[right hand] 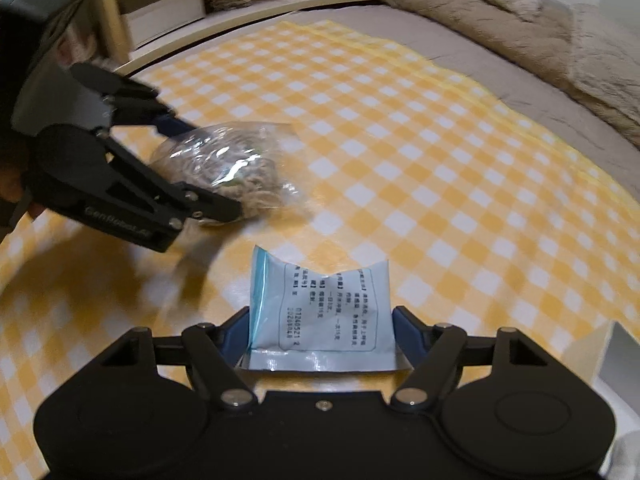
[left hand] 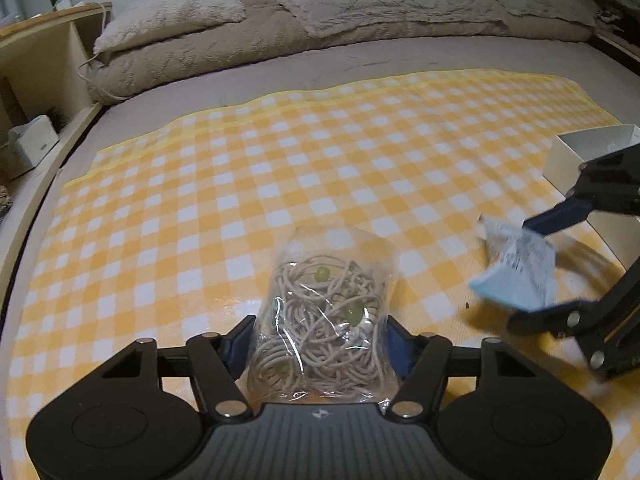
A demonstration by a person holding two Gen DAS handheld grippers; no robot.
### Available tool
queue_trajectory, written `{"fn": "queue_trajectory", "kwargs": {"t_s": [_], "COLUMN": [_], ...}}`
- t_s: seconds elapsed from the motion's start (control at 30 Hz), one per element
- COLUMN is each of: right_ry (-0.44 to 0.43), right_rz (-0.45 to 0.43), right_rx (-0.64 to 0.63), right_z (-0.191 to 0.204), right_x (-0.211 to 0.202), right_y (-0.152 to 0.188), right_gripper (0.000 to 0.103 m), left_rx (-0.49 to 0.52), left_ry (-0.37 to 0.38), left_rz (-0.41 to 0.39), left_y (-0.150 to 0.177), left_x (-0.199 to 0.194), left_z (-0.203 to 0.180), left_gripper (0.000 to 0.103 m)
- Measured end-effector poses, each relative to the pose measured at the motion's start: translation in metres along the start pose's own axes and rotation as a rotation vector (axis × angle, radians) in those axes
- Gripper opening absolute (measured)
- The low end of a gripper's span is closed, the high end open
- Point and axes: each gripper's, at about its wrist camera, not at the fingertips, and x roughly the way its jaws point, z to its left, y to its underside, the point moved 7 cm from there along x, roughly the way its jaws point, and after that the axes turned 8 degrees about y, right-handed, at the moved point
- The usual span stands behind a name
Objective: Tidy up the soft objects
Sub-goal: 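Grasp the rubber-band bag with the left tool while the right tool grasps the foil sachet, then carry the rubber-band bag and foil sachet over the tray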
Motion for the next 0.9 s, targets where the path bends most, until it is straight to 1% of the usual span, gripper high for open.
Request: {"fn": "queue_trajectory", "kwargs": {"t_s": [0.1, 0.23, 0.37, 0.67, 0.9], "right_ry": [0.032, 0.073, 0.116, 0.179, 0.224], "right_rz": [-0.037, -0.089, -0.127, -0.201, -0.236], "right_rx": [0.033, 0.065, 0.088, 0.155, 0.201], "right_z": [-0.006, -0.011, -0.016, -0.032, -0.048], "right_x": [-0.011, -0.032, -0.052, -0.111, -0.156], "right_y": [-0.004, -0.01, -0.012, -0.005, 0.013], "right_gripper": [0.075, 0.075, 0.075, 0.075, 0.075], "left_rx": [-0.02, -0.069, -0.088, -0.136, -0.148], "left_ry": [-0.024, -0.036, -0.051, -0.019, 0.018], "left_rz": [-0.018, -0.065, -0.113, -0.223, -0.285], "left_y": [-0.002, -0.008, -0.014, -0.028, -0.037], "left_x": [-0.01, -0.029, -0.051, -0.099, -0.127], "left_z": [0.002, 0.004, -0.001, -0.032, -0.062], "left_gripper": [0.063, 0.063, 0.062, 0.062, 0.062]}}
